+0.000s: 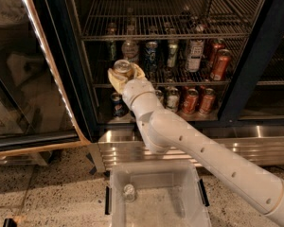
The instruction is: Pick orange can from middle shelf of fridge
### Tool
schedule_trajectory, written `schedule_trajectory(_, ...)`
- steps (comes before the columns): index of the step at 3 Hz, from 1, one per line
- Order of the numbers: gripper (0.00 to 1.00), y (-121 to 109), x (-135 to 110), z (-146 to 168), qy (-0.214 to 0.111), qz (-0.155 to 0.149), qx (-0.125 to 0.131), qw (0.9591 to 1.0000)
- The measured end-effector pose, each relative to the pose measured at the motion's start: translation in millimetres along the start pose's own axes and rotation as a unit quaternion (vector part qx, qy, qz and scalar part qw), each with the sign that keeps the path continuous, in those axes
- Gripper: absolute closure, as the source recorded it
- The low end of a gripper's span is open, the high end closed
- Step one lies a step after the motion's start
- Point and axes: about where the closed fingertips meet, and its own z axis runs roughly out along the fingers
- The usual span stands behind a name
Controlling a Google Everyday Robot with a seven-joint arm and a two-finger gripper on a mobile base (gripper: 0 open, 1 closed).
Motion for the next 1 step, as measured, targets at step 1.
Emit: schedule_trajectory(1,1.00,-1.5,-0.9,-1.2,-0.001,-0.001,0.001,1.0000)
